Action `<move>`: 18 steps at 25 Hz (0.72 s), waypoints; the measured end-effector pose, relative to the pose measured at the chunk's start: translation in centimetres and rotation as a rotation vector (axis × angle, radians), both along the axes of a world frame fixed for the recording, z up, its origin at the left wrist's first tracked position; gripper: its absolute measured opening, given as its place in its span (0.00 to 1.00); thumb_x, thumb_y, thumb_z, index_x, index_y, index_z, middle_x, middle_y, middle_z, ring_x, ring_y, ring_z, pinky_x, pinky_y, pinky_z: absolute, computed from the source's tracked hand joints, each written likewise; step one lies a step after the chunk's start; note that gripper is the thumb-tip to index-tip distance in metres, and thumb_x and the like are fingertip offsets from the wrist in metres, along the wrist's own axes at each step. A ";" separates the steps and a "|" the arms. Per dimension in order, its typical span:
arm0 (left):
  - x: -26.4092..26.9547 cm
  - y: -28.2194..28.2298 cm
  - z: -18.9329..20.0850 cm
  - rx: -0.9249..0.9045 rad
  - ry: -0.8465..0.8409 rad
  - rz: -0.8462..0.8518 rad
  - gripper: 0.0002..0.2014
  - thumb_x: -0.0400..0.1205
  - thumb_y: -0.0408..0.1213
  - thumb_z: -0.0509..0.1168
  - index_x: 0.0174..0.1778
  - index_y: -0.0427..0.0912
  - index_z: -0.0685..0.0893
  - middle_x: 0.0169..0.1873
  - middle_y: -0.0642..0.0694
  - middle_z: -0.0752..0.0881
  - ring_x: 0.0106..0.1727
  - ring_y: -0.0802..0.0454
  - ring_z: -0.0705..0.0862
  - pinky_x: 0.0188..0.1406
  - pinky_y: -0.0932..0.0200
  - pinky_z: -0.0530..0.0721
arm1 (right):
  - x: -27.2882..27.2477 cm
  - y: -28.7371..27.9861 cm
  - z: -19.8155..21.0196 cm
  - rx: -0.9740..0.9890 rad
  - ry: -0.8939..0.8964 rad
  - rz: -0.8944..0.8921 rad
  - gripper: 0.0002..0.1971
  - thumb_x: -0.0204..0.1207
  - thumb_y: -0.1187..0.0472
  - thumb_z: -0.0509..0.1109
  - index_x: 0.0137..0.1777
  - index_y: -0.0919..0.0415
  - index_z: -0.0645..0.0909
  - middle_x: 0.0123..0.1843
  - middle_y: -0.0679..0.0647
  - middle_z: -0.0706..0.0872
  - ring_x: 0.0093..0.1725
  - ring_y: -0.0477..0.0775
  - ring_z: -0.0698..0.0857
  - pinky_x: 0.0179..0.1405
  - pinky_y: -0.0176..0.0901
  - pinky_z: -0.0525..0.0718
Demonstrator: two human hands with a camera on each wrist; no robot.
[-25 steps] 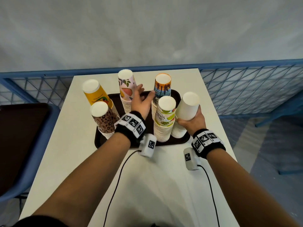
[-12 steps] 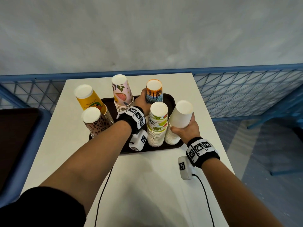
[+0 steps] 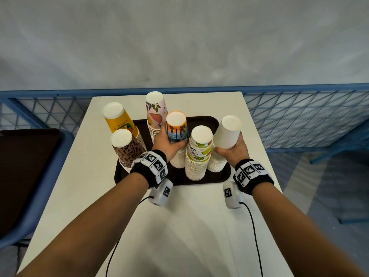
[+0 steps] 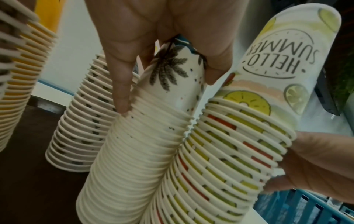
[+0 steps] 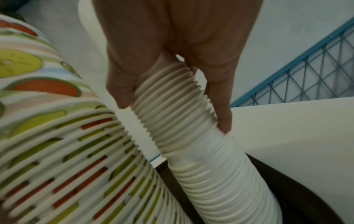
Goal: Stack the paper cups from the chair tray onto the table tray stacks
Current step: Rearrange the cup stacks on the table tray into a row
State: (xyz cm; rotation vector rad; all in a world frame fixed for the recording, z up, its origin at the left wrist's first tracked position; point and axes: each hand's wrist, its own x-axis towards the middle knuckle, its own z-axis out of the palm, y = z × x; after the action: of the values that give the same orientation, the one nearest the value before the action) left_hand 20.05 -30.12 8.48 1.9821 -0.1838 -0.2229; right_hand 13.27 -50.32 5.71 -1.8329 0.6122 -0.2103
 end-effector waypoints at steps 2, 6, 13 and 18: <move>-0.2 0.1 0.1 -0.010 0.008 -0.006 0.39 0.71 0.32 0.75 0.75 0.43 0.62 0.68 0.44 0.79 0.64 0.55 0.76 0.63 0.67 0.68 | 1.4 -0.3 -0.4 -0.036 0.017 0.000 0.42 0.53 0.65 0.83 0.69 0.57 0.68 0.65 0.61 0.76 0.63 0.61 0.78 0.66 0.60 0.79; 0.4 -0.3 -0.3 -0.049 0.032 -0.015 0.40 0.70 0.31 0.75 0.75 0.44 0.62 0.65 0.47 0.79 0.64 0.56 0.76 0.64 0.65 0.69 | 4.6 -1.4 -0.9 -0.024 0.003 0.037 0.43 0.52 0.62 0.83 0.69 0.55 0.67 0.66 0.60 0.77 0.64 0.62 0.78 0.67 0.63 0.78; 1.1 -0.1 -1.2 -0.071 0.065 -0.025 0.41 0.69 0.28 0.75 0.76 0.46 0.62 0.59 0.55 0.77 0.62 0.60 0.75 0.63 0.66 0.69 | 8.8 -2.7 -0.6 -0.005 -0.054 0.095 0.40 0.62 0.67 0.79 0.73 0.58 0.63 0.69 0.60 0.77 0.66 0.60 0.77 0.66 0.49 0.75; 1.1 -0.1 -1.7 -0.075 0.068 -0.013 0.41 0.70 0.30 0.75 0.76 0.47 0.61 0.59 0.57 0.77 0.64 0.60 0.75 0.64 0.65 0.69 | 6.6 -3.0 -1.4 -0.099 0.028 0.108 0.43 0.69 0.63 0.75 0.80 0.58 0.54 0.78 0.58 0.68 0.75 0.58 0.70 0.75 0.53 0.69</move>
State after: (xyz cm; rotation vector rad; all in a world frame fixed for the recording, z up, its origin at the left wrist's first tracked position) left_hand 21.13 -30.25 6.83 1.8963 -0.1587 -0.2876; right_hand 19.82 -53.31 4.34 -1.9611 0.5287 -0.1450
